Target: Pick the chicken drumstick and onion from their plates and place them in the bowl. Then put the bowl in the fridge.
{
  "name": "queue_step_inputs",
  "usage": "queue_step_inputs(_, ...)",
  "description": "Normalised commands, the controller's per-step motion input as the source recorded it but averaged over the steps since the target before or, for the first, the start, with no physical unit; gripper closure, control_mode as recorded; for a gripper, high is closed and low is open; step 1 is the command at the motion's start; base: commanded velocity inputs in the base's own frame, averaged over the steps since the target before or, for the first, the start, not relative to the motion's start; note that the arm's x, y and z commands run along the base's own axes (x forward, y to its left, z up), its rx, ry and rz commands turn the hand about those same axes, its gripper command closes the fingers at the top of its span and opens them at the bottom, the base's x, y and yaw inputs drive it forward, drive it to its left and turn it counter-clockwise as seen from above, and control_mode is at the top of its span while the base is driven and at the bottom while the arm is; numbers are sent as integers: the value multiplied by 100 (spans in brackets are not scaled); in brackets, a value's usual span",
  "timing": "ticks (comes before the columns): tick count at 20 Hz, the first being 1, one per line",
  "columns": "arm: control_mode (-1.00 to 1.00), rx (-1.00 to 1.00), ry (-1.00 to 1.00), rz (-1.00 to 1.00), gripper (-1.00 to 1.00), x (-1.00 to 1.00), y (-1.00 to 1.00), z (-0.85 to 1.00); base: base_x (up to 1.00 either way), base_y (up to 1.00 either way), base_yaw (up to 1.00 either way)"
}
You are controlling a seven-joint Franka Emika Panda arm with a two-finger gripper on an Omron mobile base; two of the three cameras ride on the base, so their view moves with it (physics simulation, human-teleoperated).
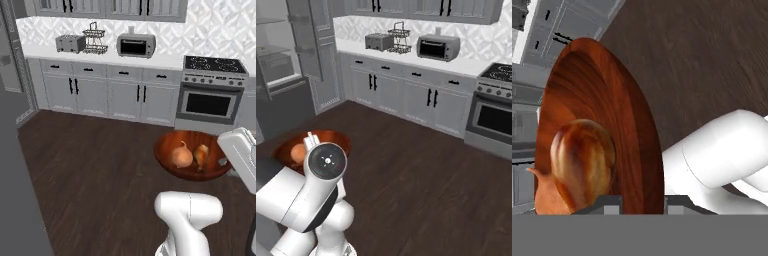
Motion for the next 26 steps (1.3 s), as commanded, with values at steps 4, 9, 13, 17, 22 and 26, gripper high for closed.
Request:
queue_step_inputs(4, 100, 0, 0, 0, 100, 0, 0, 0, 100, -30, 60)
queue_step_inputs(9, 100, 0, 0, 0, 100, 0, 0, 0, 100, -39, 63)
queue_step_inputs(13, 100, 0, 0, 0, 100, 0, 0, 0, 100, -40, 67)
queue_step_inputs(17, 100, 0, 0, 0, 100, 0, 0, 0, 100, -38, 70)
queue_step_inputs(22, 100, 0, 0, 0, 100, 0, 0, 0, 100, -71, 63)
queue_step_inputs(26, 100, 0, 0, 0, 100, 0, 0, 0, 100, -98, 52)
